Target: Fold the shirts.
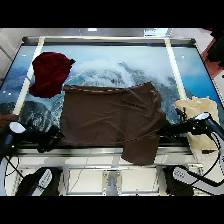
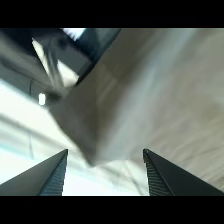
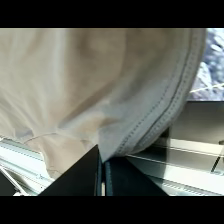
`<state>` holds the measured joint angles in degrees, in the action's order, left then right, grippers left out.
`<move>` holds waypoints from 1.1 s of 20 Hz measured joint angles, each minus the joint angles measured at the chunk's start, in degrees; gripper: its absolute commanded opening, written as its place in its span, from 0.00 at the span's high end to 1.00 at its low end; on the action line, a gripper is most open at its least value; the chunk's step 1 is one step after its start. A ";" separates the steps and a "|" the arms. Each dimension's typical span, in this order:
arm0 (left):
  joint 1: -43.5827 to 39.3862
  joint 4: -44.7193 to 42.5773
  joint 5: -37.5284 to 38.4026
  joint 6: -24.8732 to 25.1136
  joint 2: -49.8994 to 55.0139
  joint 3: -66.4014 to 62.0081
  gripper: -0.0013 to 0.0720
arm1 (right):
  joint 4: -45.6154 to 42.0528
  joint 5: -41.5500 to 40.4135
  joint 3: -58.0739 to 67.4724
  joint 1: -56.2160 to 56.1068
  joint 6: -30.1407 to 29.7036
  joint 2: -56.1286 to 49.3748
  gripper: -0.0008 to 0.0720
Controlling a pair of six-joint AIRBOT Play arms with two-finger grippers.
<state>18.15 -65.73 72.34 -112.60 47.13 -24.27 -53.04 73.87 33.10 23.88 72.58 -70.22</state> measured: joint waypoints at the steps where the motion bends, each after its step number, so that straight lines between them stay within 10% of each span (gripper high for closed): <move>1: 0.00 0.37 0.22 -0.46 -0.02 1.44 0.26 | 0.17 0.09 0.09 0.00 -0.17 0.02 0.95; 9: 0.00 4.59 -10.47 -3.04 -0.02 5.77 0.30 | 1.86 0.52 0.33 -0.02 -1.01 0.07 0.95; 11: 0.04 4.87 -11.93 -3.98 -0.02 6.71 0.96 | 2.62 0.50 0.33 -0.02 -1.42 0.07 0.95; 16: 0.04 8.52 -13.90 -0.11 -0.24 5.05 0.96 | 4.48 1.40 1.46 0.11 -2.25 0.90 0.95; 22: 0.04 20.17 -15.23 21.22 -1.33 -15.72 0.96 | 8.07 10.60 15.54 6.12 -5.73 10.51 0.95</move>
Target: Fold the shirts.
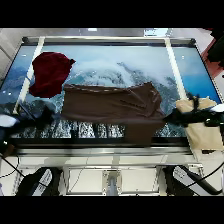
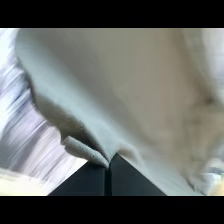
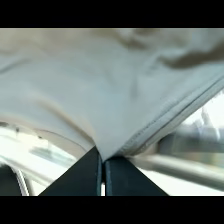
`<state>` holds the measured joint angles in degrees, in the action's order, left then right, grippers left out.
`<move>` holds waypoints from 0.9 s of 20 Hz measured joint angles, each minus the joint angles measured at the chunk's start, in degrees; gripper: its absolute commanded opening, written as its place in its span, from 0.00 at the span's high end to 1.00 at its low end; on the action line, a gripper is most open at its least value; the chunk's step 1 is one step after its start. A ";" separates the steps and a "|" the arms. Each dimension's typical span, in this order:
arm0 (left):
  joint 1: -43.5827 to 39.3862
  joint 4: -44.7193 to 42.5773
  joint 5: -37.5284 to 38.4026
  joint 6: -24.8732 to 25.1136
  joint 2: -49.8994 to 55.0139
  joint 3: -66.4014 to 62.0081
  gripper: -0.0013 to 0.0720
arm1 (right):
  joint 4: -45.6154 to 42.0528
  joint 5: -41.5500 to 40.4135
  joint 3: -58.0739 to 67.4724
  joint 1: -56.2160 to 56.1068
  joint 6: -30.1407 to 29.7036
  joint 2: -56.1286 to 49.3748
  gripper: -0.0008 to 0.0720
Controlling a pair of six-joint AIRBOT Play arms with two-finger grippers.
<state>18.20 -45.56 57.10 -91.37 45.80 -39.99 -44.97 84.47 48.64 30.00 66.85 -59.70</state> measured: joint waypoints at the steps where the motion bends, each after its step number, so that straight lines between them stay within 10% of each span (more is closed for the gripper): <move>1: 0.00 2.49 0.00 4.13 -0.26 -5.35 0.96 | 2.08 1.64 3.19 1.57 -0.85 2.38 0.95; 8: 0.00 7.39 -0.11 19.58 -1.31 -45.05 0.96 | 18.27 -2.14 29.46 12.57 -4.00 21.38 0.95; 18: -0.07 -22.23 13.22 12.46 1.53 -71.97 0.96 | 14.23 -14.38 52.78 17.62 -4.96 21.31 0.95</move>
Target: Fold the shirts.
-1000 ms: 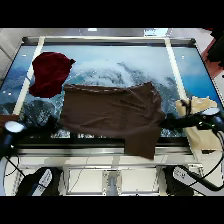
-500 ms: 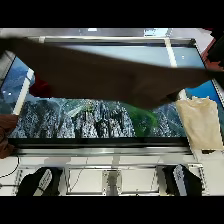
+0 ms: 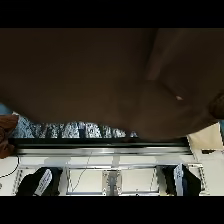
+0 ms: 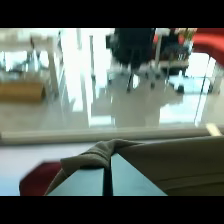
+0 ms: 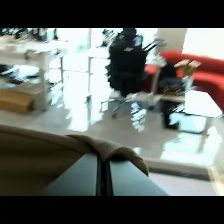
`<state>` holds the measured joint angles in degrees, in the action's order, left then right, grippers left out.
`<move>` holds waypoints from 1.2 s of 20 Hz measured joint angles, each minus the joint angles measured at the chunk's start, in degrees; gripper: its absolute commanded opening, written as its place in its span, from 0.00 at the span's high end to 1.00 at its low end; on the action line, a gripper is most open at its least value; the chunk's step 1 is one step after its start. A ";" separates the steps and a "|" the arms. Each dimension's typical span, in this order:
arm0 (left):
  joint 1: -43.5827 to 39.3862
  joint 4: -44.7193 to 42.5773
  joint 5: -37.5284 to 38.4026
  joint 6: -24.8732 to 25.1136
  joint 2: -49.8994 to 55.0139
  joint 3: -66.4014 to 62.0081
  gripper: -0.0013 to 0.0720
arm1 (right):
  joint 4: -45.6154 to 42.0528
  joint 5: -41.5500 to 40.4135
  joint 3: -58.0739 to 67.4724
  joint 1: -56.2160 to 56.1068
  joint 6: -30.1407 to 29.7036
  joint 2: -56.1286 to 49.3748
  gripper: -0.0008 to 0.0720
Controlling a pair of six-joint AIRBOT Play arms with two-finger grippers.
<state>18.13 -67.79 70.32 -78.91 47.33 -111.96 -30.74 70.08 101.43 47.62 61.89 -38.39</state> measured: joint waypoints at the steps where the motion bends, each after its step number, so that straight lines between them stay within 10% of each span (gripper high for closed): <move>1: 0.00 -0.50 1.75 -0.46 1.36 0.61 0.96 | 2.51 1.84 -0.22 -0.09 0.02 -2.58 0.95; 9: -7.85 -3.06 7.74 -0.94 19.02 19.43 0.96 | -8.11 11.47 -14.47 -21.77 0.70 -26.84 0.95; 19: -17.94 -17.35 -20.68 -15.43 42.12 28.11 0.96 | -23.63 -18.75 -23.82 -39.28 6.60 -53.29 0.95; 24: -20.44 -18.05 -19.23 -16.72 43.41 28.41 0.96 | -27.93 -17.14 -19.74 -39.91 6.73 -54.73 0.95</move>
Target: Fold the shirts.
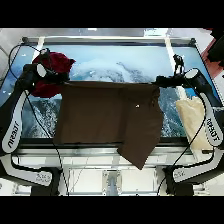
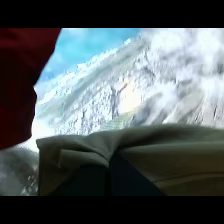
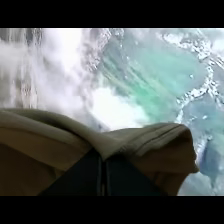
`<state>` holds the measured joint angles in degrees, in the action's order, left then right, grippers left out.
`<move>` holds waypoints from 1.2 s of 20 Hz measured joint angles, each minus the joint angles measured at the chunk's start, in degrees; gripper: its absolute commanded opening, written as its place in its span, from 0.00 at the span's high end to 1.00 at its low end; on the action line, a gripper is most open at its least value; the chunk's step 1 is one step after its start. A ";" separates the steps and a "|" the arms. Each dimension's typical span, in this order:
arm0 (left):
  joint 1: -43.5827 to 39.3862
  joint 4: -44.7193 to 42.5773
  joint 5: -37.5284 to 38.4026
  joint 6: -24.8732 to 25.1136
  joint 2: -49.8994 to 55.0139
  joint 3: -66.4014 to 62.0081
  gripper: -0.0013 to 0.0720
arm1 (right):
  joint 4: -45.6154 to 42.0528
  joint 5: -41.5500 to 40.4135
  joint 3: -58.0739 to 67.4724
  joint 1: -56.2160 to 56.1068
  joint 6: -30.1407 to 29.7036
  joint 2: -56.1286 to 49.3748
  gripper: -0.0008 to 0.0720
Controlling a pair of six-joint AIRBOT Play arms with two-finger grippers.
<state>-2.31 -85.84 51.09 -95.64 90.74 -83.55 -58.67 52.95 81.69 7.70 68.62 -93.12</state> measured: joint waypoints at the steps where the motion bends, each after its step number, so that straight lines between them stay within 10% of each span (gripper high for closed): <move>1: -0.24 -1.36 1.97 -0.07 -0.35 0.02 0.96 | -1.99 2.23 0.70 -0.04 0.02 0.70 0.95; 10: -0.87 -4.85 15.93 1.57 -4.33 3.10 0.96 | -10.64 23.23 -2.25 -0.22 0.28 7.45 0.95; 20: -0.87 -3.34 7.08 1.73 -3.98 15.74 0.94 | -10.14 16.02 -21.81 -0.22 0.39 7.85 0.94; 22: -0.87 -2.29 5.75 1.49 -3.65 16.41 0.20 | -10.08 14.14 -23.30 -0.22 0.63 7.85 0.72; 24: -0.87 -1.46 5.53 1.22 -3.54 16.44 0.04 | -10.21 13.35 -23.74 -0.15 0.81 7.85 0.60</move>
<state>-3.18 -87.31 56.62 -94.41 87.20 -67.11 -68.88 66.30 57.95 7.55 69.43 -85.27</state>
